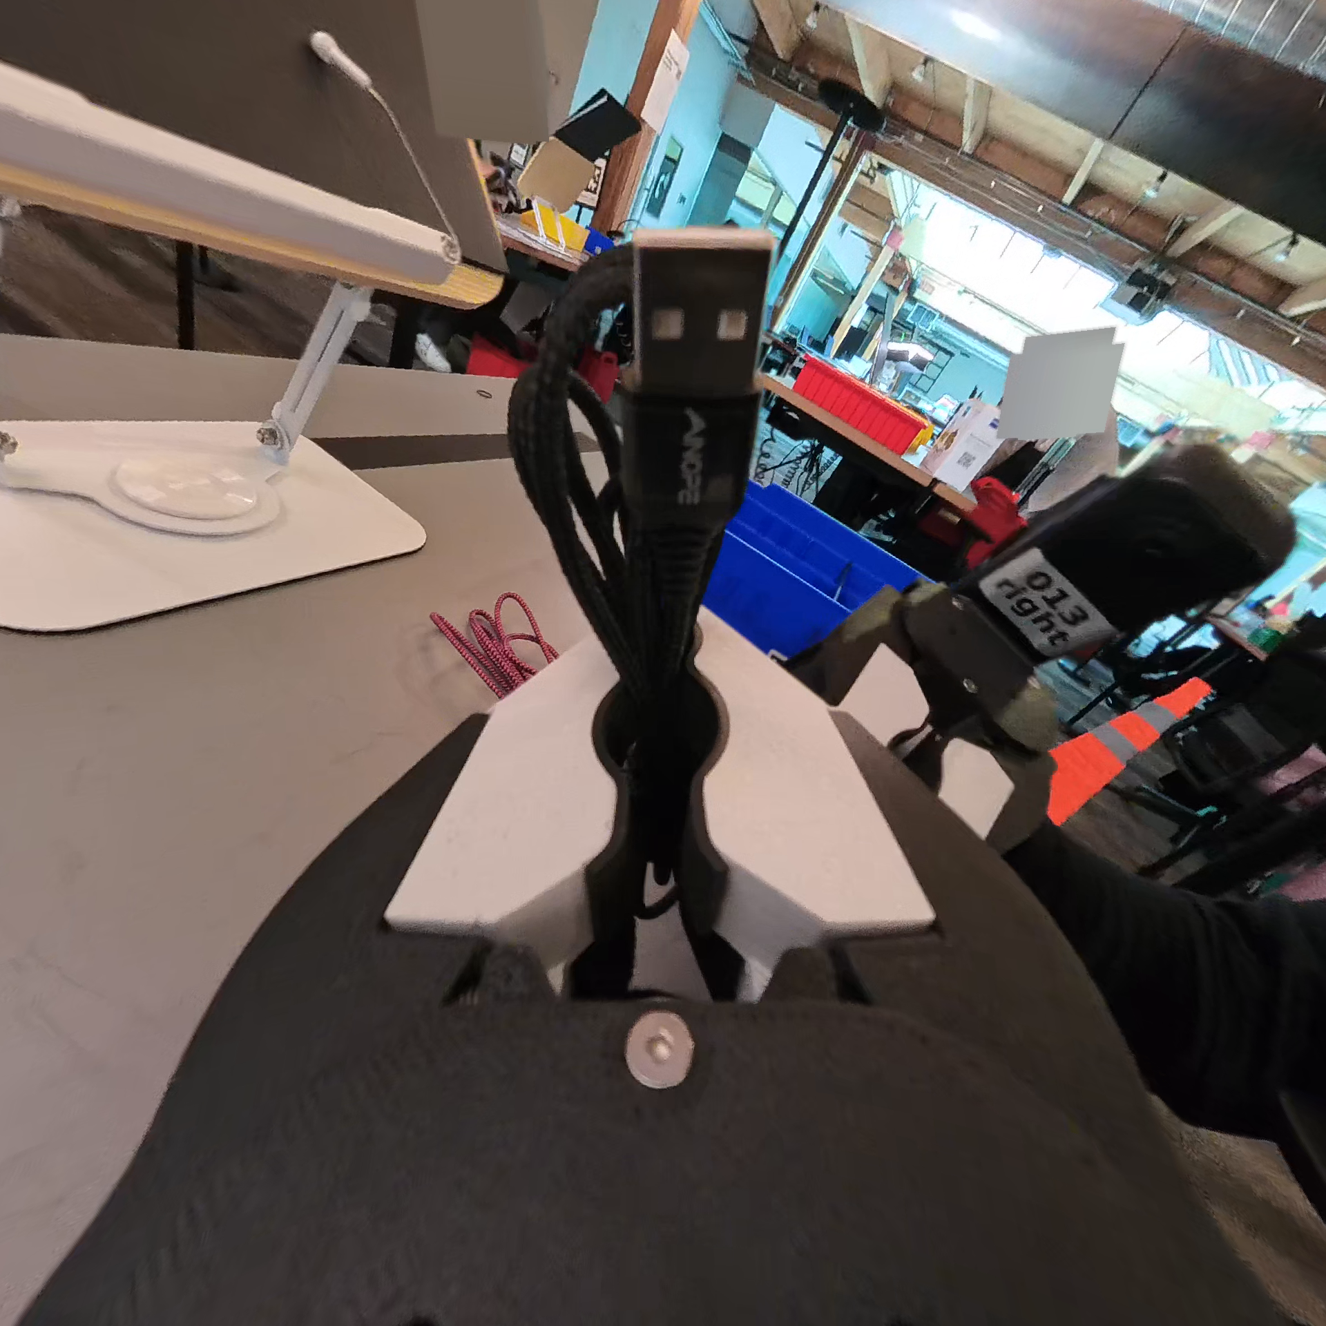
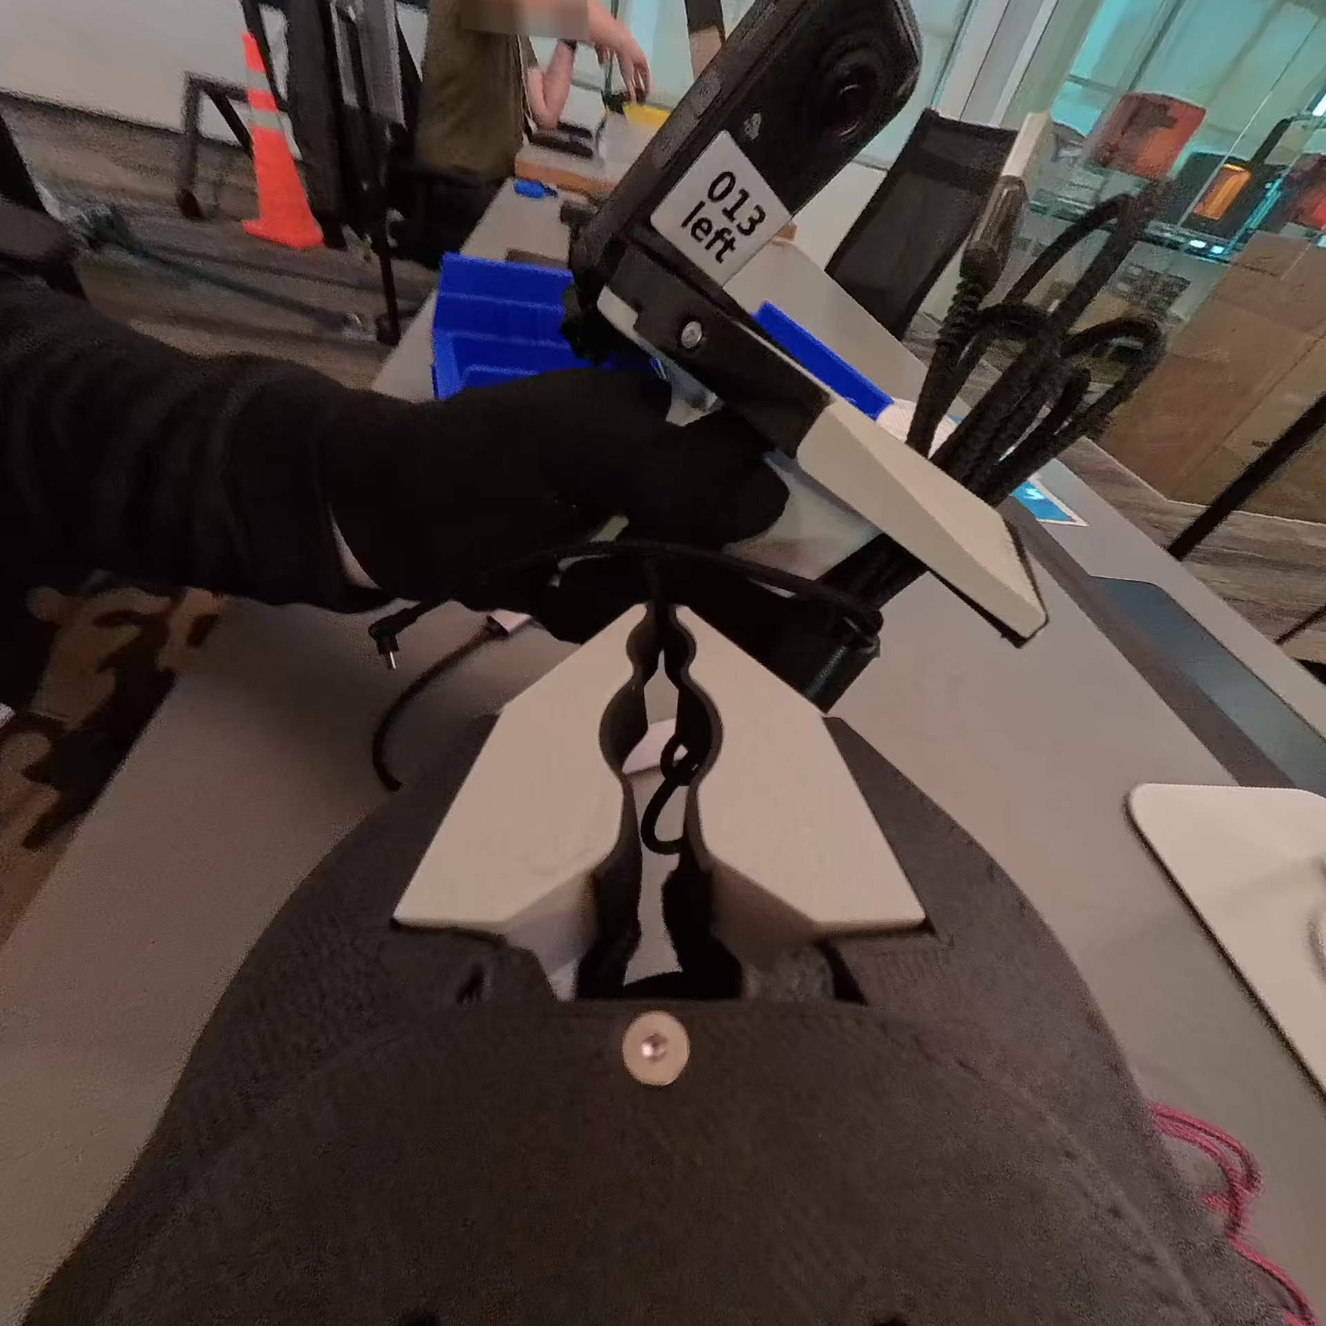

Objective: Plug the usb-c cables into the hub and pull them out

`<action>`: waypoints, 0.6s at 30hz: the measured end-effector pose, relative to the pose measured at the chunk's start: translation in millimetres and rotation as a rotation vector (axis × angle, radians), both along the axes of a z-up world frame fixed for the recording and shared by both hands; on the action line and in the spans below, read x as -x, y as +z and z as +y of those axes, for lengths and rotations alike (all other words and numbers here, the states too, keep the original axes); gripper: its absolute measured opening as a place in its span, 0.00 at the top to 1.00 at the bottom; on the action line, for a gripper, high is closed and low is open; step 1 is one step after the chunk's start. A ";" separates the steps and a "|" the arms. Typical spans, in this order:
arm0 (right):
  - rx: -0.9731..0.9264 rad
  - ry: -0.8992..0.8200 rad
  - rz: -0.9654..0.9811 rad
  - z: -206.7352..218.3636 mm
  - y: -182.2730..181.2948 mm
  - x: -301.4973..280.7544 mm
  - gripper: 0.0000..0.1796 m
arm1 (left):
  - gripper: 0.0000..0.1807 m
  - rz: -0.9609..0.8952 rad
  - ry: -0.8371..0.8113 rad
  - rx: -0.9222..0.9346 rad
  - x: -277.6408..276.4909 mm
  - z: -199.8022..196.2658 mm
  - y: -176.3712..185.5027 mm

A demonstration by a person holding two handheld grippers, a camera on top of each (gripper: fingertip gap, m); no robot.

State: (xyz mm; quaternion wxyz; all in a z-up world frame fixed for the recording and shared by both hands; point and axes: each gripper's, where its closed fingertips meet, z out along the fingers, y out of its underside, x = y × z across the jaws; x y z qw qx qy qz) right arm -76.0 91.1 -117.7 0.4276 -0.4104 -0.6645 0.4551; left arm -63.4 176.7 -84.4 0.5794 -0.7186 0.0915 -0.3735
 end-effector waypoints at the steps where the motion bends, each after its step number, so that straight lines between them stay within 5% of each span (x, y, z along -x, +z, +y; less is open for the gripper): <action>1: -0.041 -0.025 -0.021 1.9 -4.5 1.5 1.00 | 0.99 0.008 0.017 0.013 2.1 1.9 -2.6; 9: -0.300 -0.186 -0.195 19.5 -44.4 15.0 1.00 | 1.00 -0.035 0.037 0.087 5.0 7.6 -10.9; 18: -0.356 -0.360 -0.298 47.7 -62.6 21.4 1.00 | 0.99 -0.192 -0.014 0.086 -2.6 8.0 2.6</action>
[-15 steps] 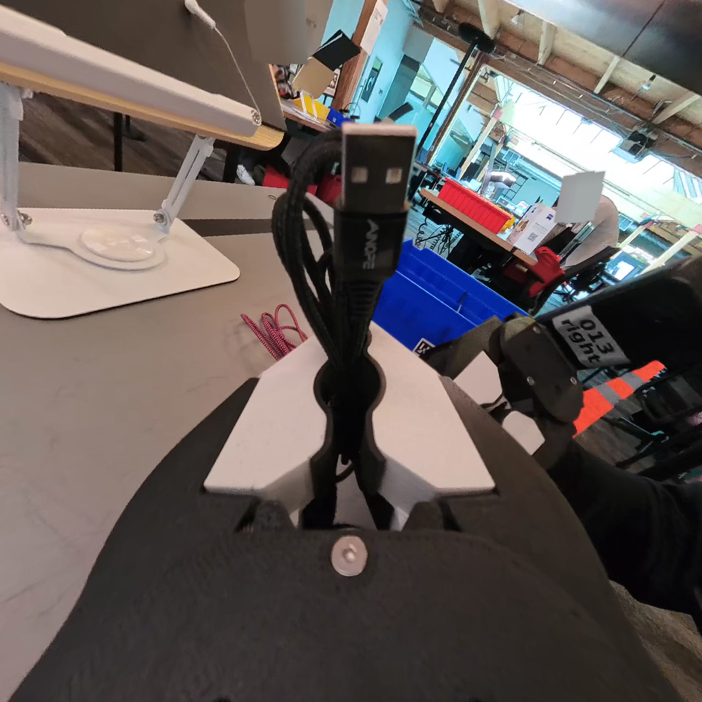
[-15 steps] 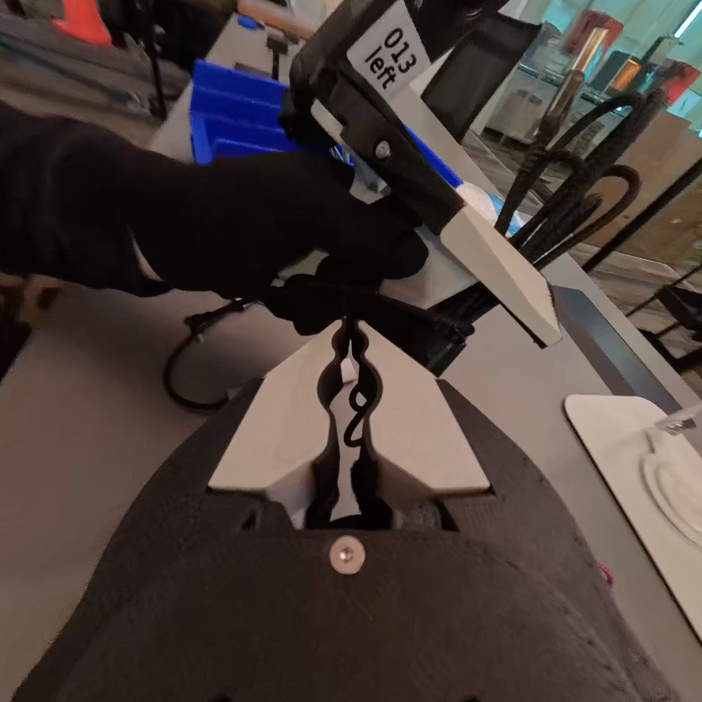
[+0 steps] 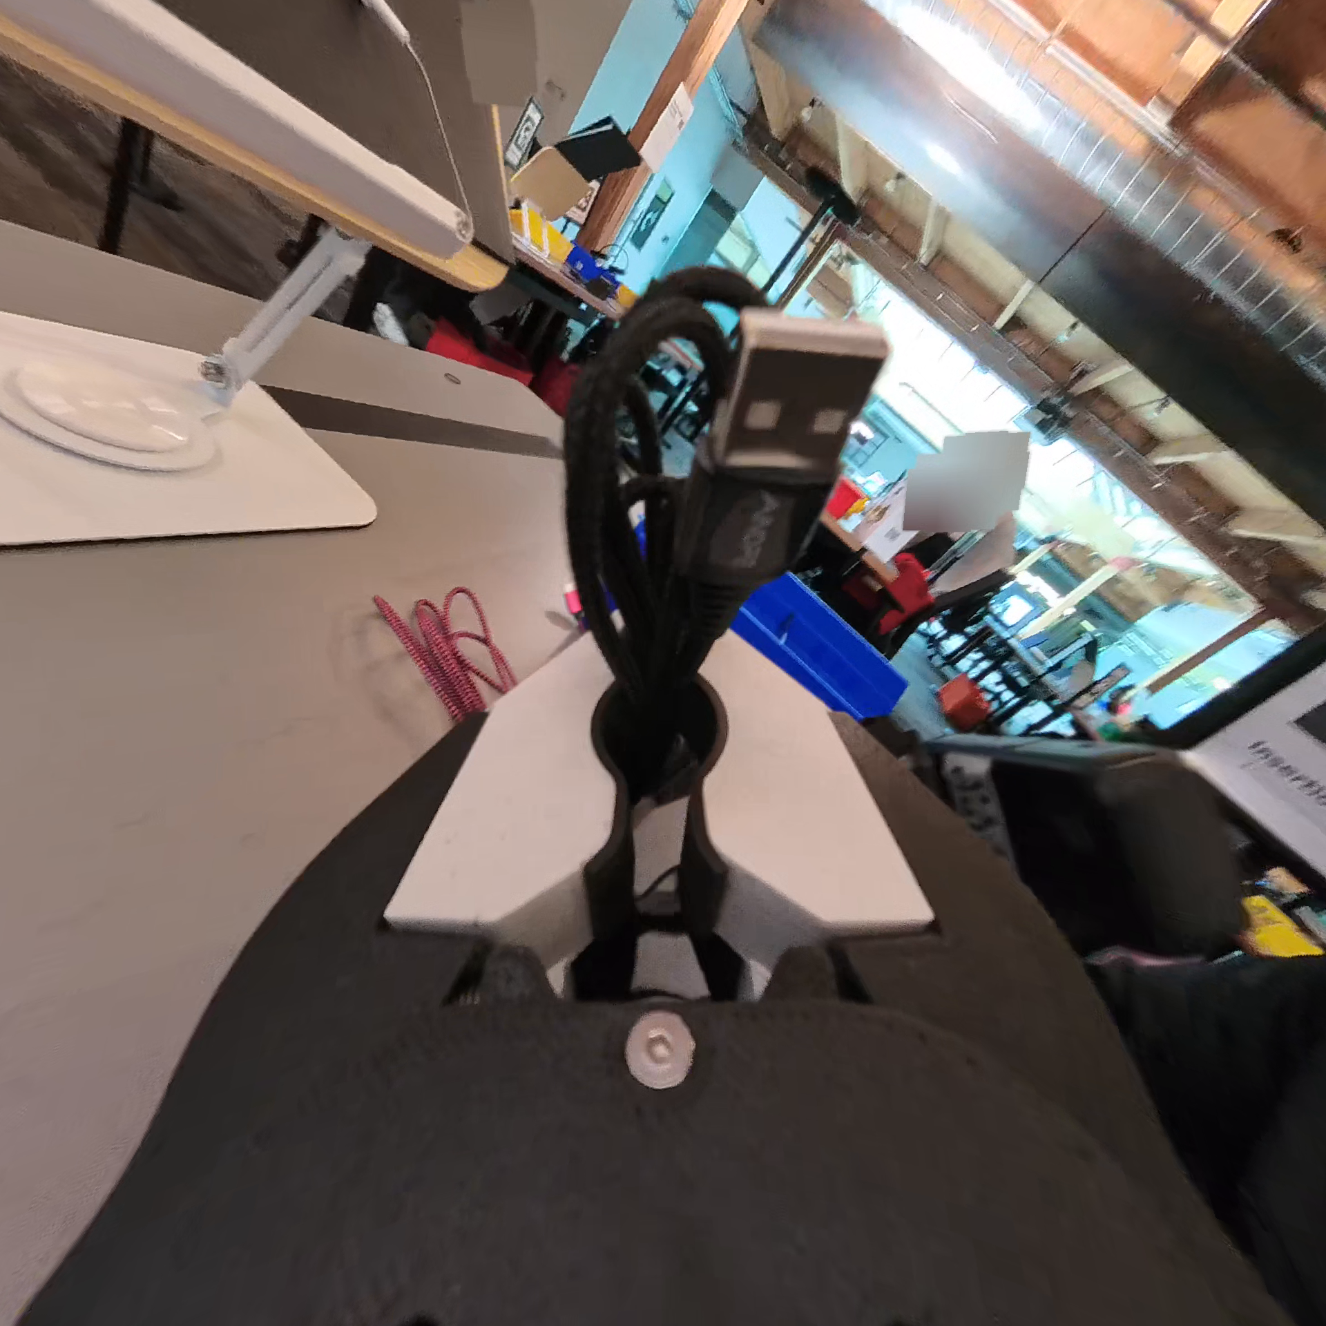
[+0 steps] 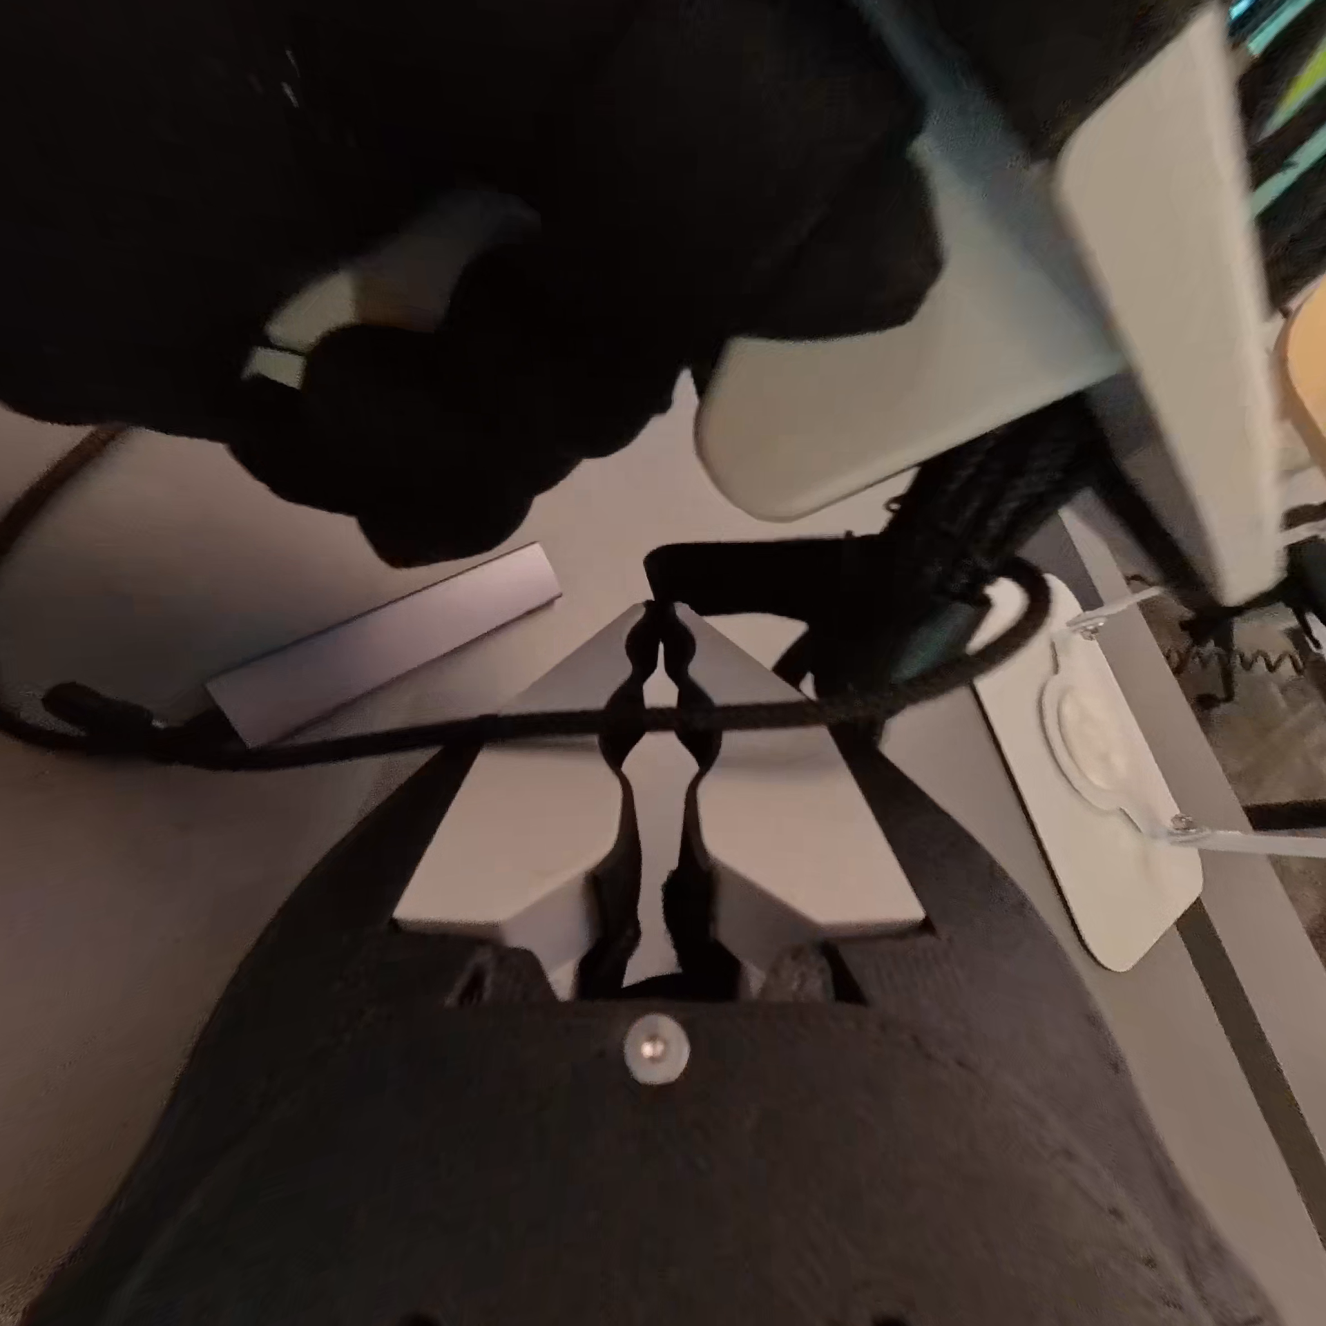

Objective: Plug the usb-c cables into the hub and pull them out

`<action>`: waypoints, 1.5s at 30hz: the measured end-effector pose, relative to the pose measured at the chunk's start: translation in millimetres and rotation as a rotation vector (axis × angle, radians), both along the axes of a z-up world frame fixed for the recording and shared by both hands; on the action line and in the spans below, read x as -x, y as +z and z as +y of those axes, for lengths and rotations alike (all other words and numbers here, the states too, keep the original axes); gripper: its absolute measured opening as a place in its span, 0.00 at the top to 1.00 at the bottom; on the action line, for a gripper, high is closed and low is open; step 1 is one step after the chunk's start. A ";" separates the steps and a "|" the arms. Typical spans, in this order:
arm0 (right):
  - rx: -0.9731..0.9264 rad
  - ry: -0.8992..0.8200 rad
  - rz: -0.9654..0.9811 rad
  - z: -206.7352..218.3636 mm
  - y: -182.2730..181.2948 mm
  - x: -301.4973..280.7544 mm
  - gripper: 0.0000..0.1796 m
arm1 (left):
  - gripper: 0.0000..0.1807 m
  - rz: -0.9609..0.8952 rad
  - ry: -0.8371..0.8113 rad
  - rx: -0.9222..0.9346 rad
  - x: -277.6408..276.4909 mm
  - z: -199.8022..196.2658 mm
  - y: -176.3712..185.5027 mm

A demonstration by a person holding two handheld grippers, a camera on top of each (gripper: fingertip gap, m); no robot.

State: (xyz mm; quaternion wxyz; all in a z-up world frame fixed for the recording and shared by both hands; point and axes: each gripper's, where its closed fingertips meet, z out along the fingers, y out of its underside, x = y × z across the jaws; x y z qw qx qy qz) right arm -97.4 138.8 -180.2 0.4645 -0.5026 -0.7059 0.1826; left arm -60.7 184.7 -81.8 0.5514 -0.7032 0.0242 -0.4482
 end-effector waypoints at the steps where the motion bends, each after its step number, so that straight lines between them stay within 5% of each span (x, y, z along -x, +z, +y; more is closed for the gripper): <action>1: 0.001 -0.019 -0.022 2.7 -5.1 1.1 1.00 | 0.99 -0.021 0.000 -0.015 0.2 -0.7 4.7; 13: 0.180 -0.178 0.174 40.4 22.4 -13.9 1.00 | 0.99 -0.248 -0.113 -0.134 15.7 -19.9 39.2; 19: 0.314 -0.189 0.326 49.7 43.3 -25.3 1.00 | 0.99 -0.221 -0.338 -0.208 -3.4 -43.7 42.2; 24: 0.431 -0.182 0.500 57.6 70.5 -38.5 1.00 | 0.99 -0.021 -0.371 -0.161 -10.7 -48.0 23.3; 27: 0.517 -0.142 0.625 59.5 90.5 -49.9 1.00 | 1.00 0.065 -0.325 -0.100 -3.6 -40.2 7.4; 32: 0.648 0.183 0.790 22.0 131.6 -62.6 1.00 | 1.00 0.072 -0.218 -0.046 14.1 -24.6 -1.9; 35: 0.723 0.445 0.738 -21.0 138.7 -61.7 1.00 | 0.99 0.086 -0.152 -0.033 20.0 -17.0 -4.4; 39: 0.680 0.633 0.448 -78.4 105.2 -46.5 1.00 | 0.99 -0.009 -0.073 -0.040 35.1 -12.0 5.9; 45: 0.609 0.363 0.076 -59.5 18.3 -11.3 1.00 | 0.99 -0.139 -0.081 -0.108 45.2 -20.3 27.9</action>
